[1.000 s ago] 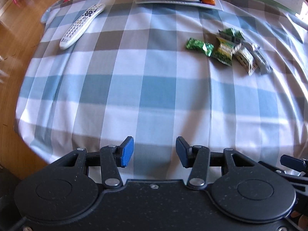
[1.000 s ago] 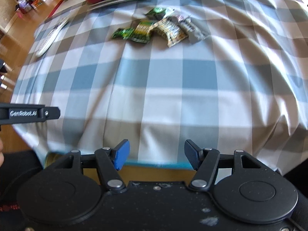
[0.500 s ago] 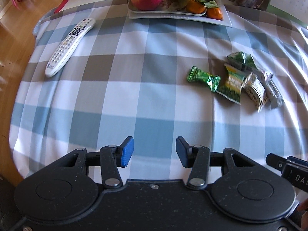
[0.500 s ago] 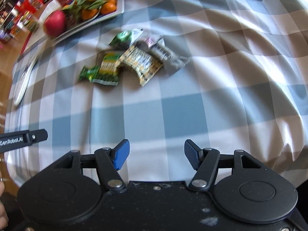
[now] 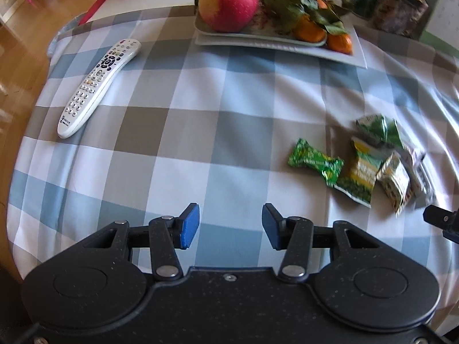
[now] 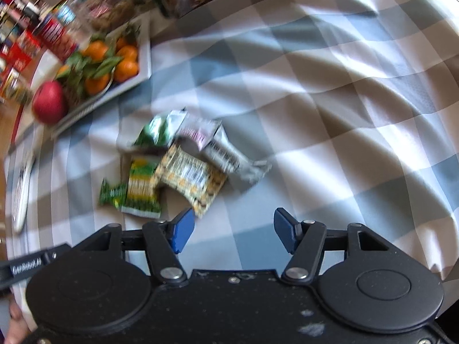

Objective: Organize snacks
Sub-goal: 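Close the right tool on the white sesame-crisp packet and lift it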

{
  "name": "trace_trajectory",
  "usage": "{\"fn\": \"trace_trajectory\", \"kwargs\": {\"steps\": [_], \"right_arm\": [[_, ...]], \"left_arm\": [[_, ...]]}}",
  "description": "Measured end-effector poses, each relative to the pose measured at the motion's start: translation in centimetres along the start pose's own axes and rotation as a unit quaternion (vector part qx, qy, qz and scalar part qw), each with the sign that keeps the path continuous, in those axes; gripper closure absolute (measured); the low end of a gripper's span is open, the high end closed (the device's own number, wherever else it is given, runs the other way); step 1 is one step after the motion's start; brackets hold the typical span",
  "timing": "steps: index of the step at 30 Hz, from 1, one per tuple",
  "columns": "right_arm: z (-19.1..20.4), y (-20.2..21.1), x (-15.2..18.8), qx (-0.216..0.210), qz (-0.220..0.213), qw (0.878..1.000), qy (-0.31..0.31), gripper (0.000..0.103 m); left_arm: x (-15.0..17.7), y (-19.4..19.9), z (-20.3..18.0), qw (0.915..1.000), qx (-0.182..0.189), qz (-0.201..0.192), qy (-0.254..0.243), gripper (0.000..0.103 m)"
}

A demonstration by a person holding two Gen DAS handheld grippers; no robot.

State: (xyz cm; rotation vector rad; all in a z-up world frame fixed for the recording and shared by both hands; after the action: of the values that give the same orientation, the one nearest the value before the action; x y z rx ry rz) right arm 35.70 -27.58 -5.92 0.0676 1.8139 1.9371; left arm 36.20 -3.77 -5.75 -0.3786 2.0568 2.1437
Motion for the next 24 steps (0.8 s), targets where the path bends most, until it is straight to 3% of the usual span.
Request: {"fn": "trace_trajectory", "kwargs": {"steps": [13, 19, 24], "right_arm": [[-1.7, -2.2, -3.7, 0.012, -0.052, 0.997, -0.063, 0.052], [-2.7, -3.9, -4.5, 0.039, -0.063, 0.994, -0.081, 0.058], [-1.8, -4.5, -3.8, 0.052, -0.047, 0.997, -0.04, 0.059]], "left_arm": [[-0.9, -0.9, -0.5, 0.9997, 0.009, 0.012, 0.017, 0.047], [-0.8, -0.9, -0.2, 0.9996, 0.01, 0.014, 0.02, 0.047], [-0.7, -1.2, 0.1, 0.9994, 0.012, 0.022, 0.025, 0.047]]}}
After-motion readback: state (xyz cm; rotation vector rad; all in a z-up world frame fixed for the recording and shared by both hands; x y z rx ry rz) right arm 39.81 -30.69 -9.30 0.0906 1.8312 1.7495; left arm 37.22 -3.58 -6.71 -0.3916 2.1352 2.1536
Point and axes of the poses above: each gripper's, at about its wrist camera, not at the fingertips, and y roughly against the way its jaws point, z to its left, x to its underside, the point moved 5 cm from there along -y, roughly the way its jaws point, and after that the axes turned 4 degrees about y, right-handed, at the moved point
